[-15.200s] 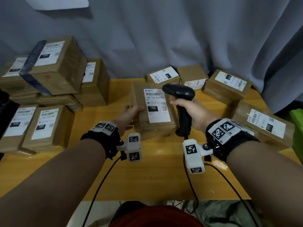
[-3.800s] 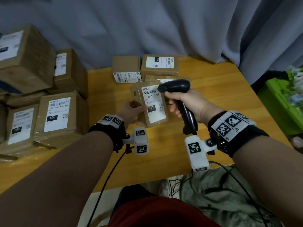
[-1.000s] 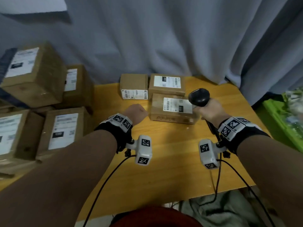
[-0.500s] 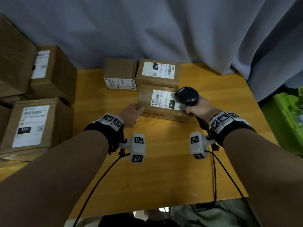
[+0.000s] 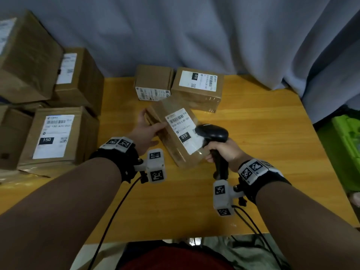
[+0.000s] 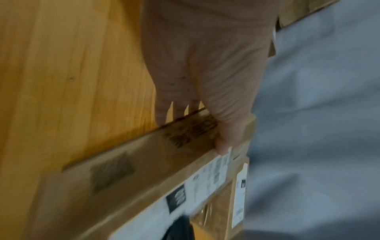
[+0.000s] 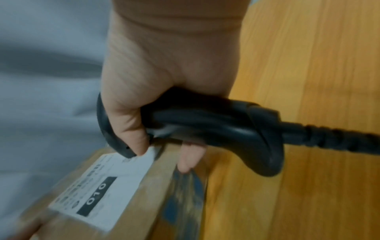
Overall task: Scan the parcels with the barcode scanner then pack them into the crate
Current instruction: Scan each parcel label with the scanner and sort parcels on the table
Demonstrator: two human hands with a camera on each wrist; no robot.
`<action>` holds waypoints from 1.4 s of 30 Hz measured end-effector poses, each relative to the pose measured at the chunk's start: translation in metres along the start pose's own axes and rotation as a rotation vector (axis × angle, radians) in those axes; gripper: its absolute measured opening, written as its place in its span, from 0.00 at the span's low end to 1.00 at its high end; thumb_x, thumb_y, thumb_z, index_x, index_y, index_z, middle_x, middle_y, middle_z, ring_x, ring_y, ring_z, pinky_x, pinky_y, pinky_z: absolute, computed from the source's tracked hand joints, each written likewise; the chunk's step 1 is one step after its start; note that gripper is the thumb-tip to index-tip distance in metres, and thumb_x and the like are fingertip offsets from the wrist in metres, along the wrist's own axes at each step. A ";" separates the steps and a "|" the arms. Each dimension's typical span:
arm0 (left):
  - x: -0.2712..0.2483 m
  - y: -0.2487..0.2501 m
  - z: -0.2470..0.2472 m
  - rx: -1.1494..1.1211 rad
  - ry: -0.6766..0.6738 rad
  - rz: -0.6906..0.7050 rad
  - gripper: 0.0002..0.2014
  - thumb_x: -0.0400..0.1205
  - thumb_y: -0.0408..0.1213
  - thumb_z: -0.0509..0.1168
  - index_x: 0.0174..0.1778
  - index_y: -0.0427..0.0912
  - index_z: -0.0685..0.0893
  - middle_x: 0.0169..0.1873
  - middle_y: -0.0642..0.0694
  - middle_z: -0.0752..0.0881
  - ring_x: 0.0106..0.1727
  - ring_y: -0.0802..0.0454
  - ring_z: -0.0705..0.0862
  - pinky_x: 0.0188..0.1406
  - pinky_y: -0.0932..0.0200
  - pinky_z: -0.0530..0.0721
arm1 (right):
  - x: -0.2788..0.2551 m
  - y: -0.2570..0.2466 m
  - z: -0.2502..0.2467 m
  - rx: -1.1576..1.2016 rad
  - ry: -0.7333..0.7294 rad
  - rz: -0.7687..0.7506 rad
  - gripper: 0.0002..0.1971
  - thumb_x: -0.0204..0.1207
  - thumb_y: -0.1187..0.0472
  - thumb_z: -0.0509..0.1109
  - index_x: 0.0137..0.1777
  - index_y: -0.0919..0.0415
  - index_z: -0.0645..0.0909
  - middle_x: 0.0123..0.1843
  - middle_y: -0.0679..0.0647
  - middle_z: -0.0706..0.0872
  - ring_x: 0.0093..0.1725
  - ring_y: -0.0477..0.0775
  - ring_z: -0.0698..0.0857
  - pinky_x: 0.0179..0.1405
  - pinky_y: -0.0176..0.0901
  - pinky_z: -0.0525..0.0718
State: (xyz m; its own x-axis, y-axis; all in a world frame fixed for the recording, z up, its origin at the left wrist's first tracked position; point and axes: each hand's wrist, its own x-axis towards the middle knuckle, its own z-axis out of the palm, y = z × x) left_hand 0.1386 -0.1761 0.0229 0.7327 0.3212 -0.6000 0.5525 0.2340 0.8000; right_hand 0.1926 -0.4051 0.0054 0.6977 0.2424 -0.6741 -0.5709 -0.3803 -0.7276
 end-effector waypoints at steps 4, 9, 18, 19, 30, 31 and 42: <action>-0.009 -0.004 0.010 0.209 -0.173 -0.067 0.18 0.81 0.40 0.70 0.66 0.50 0.77 0.62 0.48 0.84 0.64 0.45 0.82 0.51 0.52 0.84 | -0.008 -0.008 0.016 -0.099 -0.035 0.006 0.11 0.74 0.65 0.75 0.53 0.68 0.83 0.37 0.65 0.87 0.32 0.57 0.88 0.35 0.44 0.88; -0.011 -0.003 0.010 0.503 -0.245 -0.200 0.31 0.68 0.57 0.75 0.66 0.51 0.78 0.63 0.48 0.84 0.64 0.43 0.81 0.69 0.39 0.76 | -0.018 -0.025 0.020 -0.232 -0.079 -0.001 0.12 0.72 0.59 0.77 0.52 0.62 0.82 0.36 0.63 0.87 0.29 0.53 0.86 0.32 0.41 0.87; -0.015 0.003 -0.005 0.611 -0.142 -0.179 0.16 0.76 0.47 0.72 0.51 0.38 0.83 0.45 0.45 0.86 0.45 0.46 0.83 0.46 0.54 0.82 | -0.042 -0.045 0.028 -0.067 -0.075 -0.075 0.05 0.77 0.65 0.72 0.47 0.68 0.83 0.36 0.62 0.86 0.27 0.53 0.84 0.27 0.37 0.85; -0.013 0.001 -0.007 0.584 -0.139 -0.166 0.18 0.76 0.46 0.72 0.55 0.37 0.83 0.49 0.44 0.86 0.49 0.46 0.84 0.51 0.52 0.83 | -0.045 -0.051 0.025 -0.044 -0.079 -0.097 0.04 0.77 0.65 0.72 0.46 0.67 0.84 0.35 0.62 0.86 0.26 0.52 0.85 0.26 0.37 0.86; -0.012 -0.007 -0.003 0.395 -0.072 -0.026 0.18 0.77 0.40 0.72 0.62 0.40 0.81 0.58 0.44 0.86 0.61 0.46 0.83 0.53 0.55 0.82 | -0.065 -0.073 0.014 0.002 0.000 -0.135 0.08 0.73 0.63 0.72 0.34 0.64 0.80 0.25 0.57 0.83 0.21 0.52 0.79 0.20 0.36 0.78; -0.012 -0.007 -0.003 0.391 -0.073 -0.026 0.18 0.77 0.40 0.72 0.61 0.40 0.81 0.58 0.44 0.86 0.61 0.46 0.83 0.53 0.55 0.82 | -0.066 -0.073 0.013 -0.017 -0.001 -0.134 0.07 0.72 0.65 0.70 0.34 0.64 0.80 0.24 0.57 0.82 0.21 0.52 0.78 0.21 0.37 0.78; -0.012 -0.006 0.003 0.361 -0.049 -0.016 0.12 0.78 0.39 0.71 0.55 0.41 0.81 0.49 0.48 0.86 0.50 0.53 0.83 0.50 0.56 0.82 | -0.071 -0.078 0.016 -0.077 0.008 -0.154 0.04 0.68 0.70 0.67 0.33 0.67 0.80 0.25 0.59 0.81 0.21 0.53 0.77 0.23 0.38 0.78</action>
State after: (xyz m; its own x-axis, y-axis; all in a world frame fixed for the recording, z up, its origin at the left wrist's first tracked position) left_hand 0.1277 -0.1838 0.0256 0.7364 0.2733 -0.6189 0.6621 -0.1031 0.7423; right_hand 0.1806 -0.3788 0.1084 0.7782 0.2959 -0.5540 -0.4225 -0.4062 -0.8103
